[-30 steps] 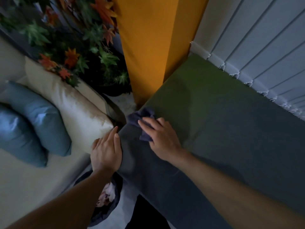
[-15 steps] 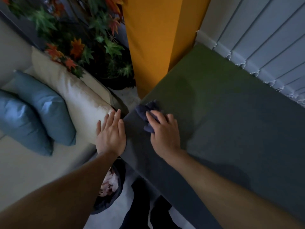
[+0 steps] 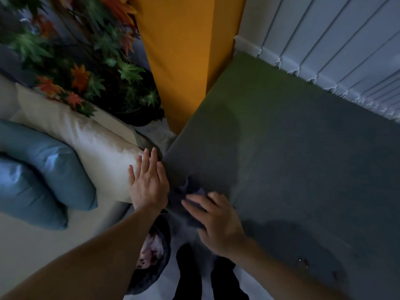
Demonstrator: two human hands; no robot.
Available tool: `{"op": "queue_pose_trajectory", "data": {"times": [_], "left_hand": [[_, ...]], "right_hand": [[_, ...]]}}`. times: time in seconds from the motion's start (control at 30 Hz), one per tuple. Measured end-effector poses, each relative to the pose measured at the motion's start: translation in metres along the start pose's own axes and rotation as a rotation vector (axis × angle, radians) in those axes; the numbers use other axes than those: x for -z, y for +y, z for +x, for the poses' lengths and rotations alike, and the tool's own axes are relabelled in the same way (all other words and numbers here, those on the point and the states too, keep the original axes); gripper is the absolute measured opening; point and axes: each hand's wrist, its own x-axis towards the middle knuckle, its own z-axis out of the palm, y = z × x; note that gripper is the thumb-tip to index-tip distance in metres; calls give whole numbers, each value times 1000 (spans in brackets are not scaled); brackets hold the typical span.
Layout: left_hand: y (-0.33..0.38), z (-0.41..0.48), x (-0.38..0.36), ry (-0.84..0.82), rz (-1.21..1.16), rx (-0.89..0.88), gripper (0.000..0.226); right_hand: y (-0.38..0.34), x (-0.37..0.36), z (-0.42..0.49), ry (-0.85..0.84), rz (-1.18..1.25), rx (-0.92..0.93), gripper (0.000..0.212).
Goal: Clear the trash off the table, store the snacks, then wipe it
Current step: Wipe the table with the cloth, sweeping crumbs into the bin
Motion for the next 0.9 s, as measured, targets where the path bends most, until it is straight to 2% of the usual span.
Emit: {"op": "queue_pose_trajectory", "data": {"times": [0.07, 0.17, 0.2, 0.23, 0.3, 0.37, 0.43, 0.47, 0.6, 0.63, 0.7, 0.8, 0.87, 0.9], "left_hand": [[3, -1, 2, -2, -8, 0, 57], [6, -1, 5, -18, -11, -9, 55], [6, -1, 6, -23, -12, -12, 55], [6, -1, 7, -25, -13, -14, 55], [6, -2, 8, -23, -7, -21, 54], [7, -2, 8, -16, 22, -33, 54], [7, -3, 7, 2, 68, -63, 55], [6, -3, 6, 13, 94, -84, 55], [8, -2, 5, 7, 211, -197, 59], [11, 0, 6, -6, 238, -262, 60], [19, 4, 7, -30, 298, -420, 61], [34, 9, 3, -60, 344, -521, 64], [43, 12, -2, -69, 339, -522, 66], [48, 14, -5, -63, 339, -527, 66]], "right_hand": [[15, 8, 5, 26, -47, 18, 58], [26, 15, 30, 153, -54, -256, 48], [21, 13, 29, 182, -46, -298, 48], [12, 9, 22, 180, -43, -287, 52], [-6, -3, -4, 93, -38, -142, 60], [-6, -2, -25, 32, -35, 25, 57], [18, 12, -20, 8, -101, 111, 53], [34, 21, -12, 18, -159, 80, 53], [84, 55, 14, 227, -225, -455, 54], [82, 54, 14, 255, -217, -495, 53], [68, 41, 2, 223, -182, -382, 53], [54, 30, -30, 16, -180, -63, 64], [75, 44, -34, 3, -218, -24, 62], [88, 54, -29, 45, -239, -87, 60]]}}
